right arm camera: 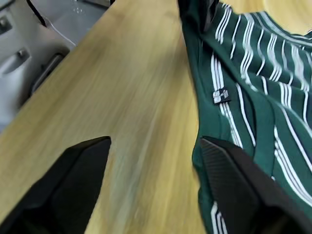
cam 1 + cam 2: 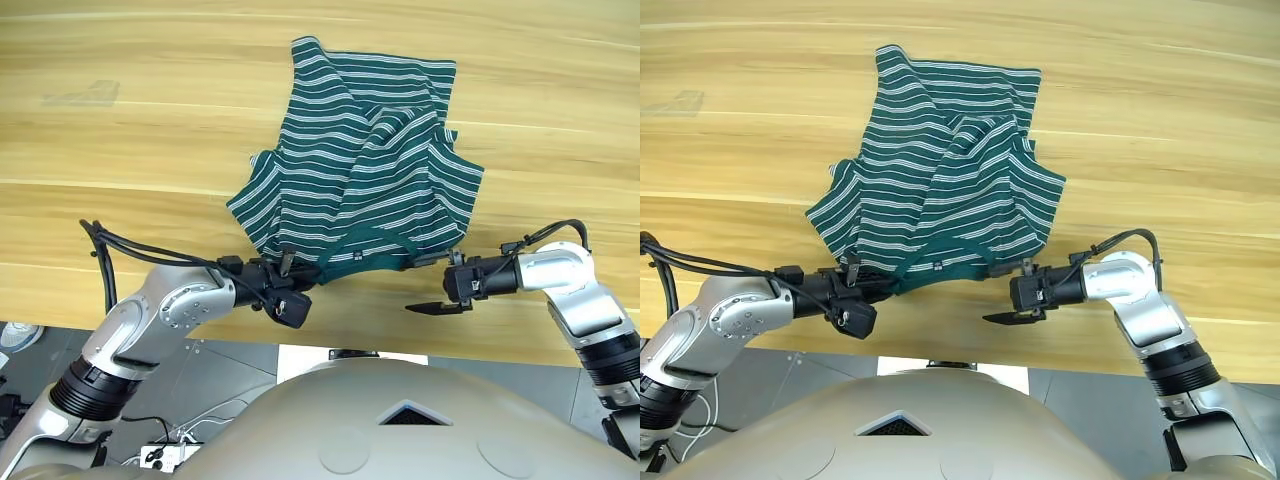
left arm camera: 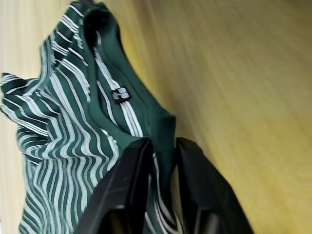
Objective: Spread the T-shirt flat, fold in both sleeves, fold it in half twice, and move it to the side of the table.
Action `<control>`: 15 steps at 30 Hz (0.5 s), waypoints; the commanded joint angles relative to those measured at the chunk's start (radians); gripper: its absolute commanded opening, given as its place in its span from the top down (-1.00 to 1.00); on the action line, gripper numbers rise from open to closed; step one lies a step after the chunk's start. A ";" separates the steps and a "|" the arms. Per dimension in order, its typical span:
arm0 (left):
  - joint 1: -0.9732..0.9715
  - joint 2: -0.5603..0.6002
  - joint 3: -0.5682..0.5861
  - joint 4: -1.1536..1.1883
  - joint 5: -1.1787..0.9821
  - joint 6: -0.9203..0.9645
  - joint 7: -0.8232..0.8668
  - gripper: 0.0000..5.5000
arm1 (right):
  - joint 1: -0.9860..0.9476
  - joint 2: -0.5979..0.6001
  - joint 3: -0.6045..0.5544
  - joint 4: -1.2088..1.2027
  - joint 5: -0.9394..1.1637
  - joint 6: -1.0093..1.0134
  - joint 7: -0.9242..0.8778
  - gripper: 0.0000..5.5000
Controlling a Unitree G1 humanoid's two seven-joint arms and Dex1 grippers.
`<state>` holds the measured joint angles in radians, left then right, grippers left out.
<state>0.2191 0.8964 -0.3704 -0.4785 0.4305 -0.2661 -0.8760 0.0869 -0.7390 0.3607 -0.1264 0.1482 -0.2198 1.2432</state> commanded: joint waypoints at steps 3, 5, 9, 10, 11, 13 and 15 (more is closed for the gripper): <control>0.057 0.098 0.057 -0.048 -0.077 0.013 -0.080 0.35 | 0.033 -0.020 -0.060 -0.075 0.220 0.145 0.064 -0.62; 0.066 0.134 0.087 -0.040 -0.103 0.018 -0.105 0.26 | 0.033 -0.015 -0.075 -0.076 0.241 0.159 0.063 -0.73; 0.057 0.132 0.183 -0.041 -0.262 0.051 -0.114 0.15 | 0.012 -0.004 -0.124 -0.036 0.261 0.160 0.051 -0.86; 0.063 0.120 0.223 -0.067 -0.368 0.081 -0.120 0.15 | 0.002 -0.001 -0.142 -0.018 0.263 0.154 0.045 -0.86; 0.069 0.111 0.257 -0.089 -0.464 0.108 -0.127 0.15 | -0.007 0.001 -0.159 -0.004 0.263 0.150 0.040 -0.86; 0.049 0.083 0.326 -0.105 -0.638 0.160 -0.122 0.15 | -0.037 0.005 -0.198 0.055 0.227 0.114 0.008 -0.86; -0.050 0.012 0.381 -0.052 -0.704 0.208 -0.043 0.15 | -0.101 0.006 -0.223 0.179 0.093 0.032 -0.099 -0.86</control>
<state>0.2337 0.9454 -0.0248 -0.5658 -0.2414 -0.0928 -0.9637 0.0353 -0.7335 0.1552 -0.0200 0.3324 -0.1239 1.2089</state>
